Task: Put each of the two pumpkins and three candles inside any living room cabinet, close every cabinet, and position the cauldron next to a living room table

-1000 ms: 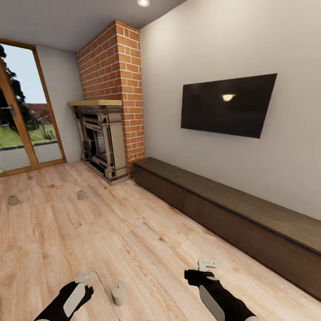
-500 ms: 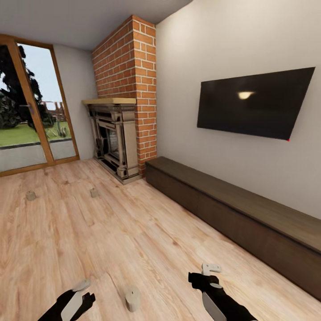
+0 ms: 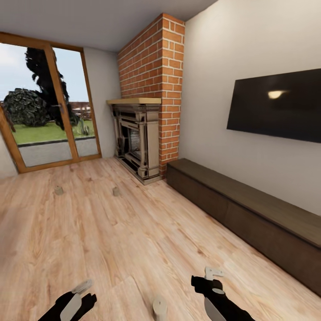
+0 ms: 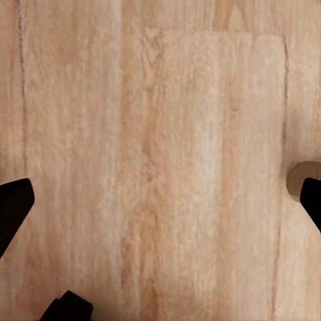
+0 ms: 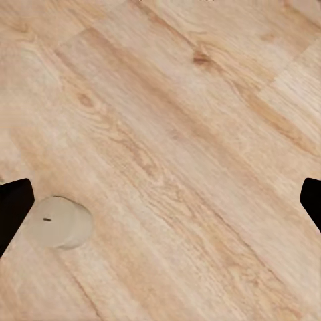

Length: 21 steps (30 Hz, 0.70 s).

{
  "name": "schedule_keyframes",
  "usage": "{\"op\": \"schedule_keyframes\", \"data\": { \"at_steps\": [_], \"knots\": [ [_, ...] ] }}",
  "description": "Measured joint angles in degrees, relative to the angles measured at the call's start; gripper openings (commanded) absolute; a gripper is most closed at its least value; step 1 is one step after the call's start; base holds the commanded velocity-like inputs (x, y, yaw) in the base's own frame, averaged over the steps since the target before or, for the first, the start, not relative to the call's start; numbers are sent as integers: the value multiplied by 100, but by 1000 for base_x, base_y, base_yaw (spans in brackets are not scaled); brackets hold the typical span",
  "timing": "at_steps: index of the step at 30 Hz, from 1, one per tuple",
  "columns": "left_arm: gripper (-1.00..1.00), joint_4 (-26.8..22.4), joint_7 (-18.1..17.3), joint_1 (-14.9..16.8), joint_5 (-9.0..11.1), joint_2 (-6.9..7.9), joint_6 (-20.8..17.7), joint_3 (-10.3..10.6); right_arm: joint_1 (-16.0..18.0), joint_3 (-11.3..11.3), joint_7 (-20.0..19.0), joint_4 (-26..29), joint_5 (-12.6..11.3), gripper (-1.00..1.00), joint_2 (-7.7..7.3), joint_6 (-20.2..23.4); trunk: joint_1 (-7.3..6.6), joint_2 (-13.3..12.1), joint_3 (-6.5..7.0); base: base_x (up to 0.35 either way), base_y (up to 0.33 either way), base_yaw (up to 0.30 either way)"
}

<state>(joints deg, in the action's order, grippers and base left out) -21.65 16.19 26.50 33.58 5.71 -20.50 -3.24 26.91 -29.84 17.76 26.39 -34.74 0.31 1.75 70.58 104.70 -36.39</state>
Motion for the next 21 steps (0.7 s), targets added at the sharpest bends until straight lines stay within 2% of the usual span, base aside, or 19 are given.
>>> {"op": "schedule_keyframes", "data": {
  "at_steps": [11, 21],
  "knots": [
    [100, 0, -1, -3, 1, -5, 2, 7, 0, 0, 1, -2, 2, 100, 1, 0, -1, 0, 0, 218, 274, 269],
    [100, 50, -2, 0, -3, 1, 9, 8, 1, -6, 2, -11, 10, 100, 89, 0, -2, 1, 8, 315, 137, 269]
  ]
}}
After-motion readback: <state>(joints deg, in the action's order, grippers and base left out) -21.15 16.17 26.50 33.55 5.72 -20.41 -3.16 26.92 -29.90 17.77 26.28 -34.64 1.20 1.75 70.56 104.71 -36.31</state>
